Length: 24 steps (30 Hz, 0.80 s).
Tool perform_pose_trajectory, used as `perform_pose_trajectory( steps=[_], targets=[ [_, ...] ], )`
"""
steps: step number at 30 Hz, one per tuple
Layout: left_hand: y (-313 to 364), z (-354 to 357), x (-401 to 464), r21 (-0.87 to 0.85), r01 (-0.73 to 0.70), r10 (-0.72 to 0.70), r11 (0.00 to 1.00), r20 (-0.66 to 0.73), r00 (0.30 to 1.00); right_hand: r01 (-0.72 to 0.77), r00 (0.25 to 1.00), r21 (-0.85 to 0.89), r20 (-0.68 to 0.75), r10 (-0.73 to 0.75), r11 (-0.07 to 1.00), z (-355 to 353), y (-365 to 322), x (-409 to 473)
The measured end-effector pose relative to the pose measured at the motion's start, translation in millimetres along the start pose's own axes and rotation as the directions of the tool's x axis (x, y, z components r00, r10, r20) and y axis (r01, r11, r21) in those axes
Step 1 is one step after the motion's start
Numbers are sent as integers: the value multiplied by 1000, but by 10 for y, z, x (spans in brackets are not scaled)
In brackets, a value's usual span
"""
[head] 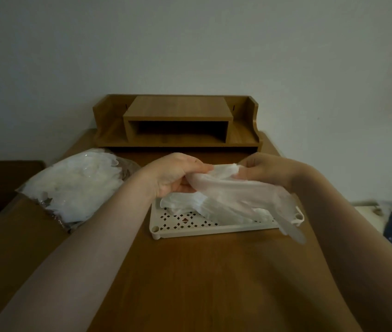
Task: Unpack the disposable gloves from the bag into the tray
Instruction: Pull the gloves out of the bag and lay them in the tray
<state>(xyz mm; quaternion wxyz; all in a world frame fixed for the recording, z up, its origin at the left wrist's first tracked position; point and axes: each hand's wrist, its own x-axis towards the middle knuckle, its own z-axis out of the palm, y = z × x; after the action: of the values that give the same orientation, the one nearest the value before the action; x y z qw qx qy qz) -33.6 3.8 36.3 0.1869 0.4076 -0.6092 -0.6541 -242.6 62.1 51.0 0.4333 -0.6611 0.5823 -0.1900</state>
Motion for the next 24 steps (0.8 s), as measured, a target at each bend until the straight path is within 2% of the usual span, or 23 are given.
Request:
perform_pose_trajectory(
  steps=[5,8,11,13,16,19,21,24],
  targets=[
    [-241,100,140,34,-115,120,993,-218,969,-140,976,129,187,114,982,-343,355,-74],
    [-311,117,188,100,-154,180,983,-353,918,-143,989,81,55,139,986,-445,497,-79],
    [-335,84,222,263,-145,247,954,-415,876,-162,984,215,-37,174,963,-522,558,-20],
    [-373,52,238,345,-91,246,934,-440,863,-195,975,225,-60,214,954,-535,586,60],
    [-467,20,294,512,55,224,857,-466,856,-255,941,27,-222,254,967,-464,578,203],
    [-515,-6,361,627,170,204,761,-479,854,-282,889,-190,-421,181,940,-359,534,371],
    [-516,-24,392,691,214,209,691,-475,855,-287,871,-261,-471,138,922,-300,508,489],
    [-511,0,434,815,284,260,506,-458,850,-285,876,-350,-472,95,892,-226,518,604]
  ],
)
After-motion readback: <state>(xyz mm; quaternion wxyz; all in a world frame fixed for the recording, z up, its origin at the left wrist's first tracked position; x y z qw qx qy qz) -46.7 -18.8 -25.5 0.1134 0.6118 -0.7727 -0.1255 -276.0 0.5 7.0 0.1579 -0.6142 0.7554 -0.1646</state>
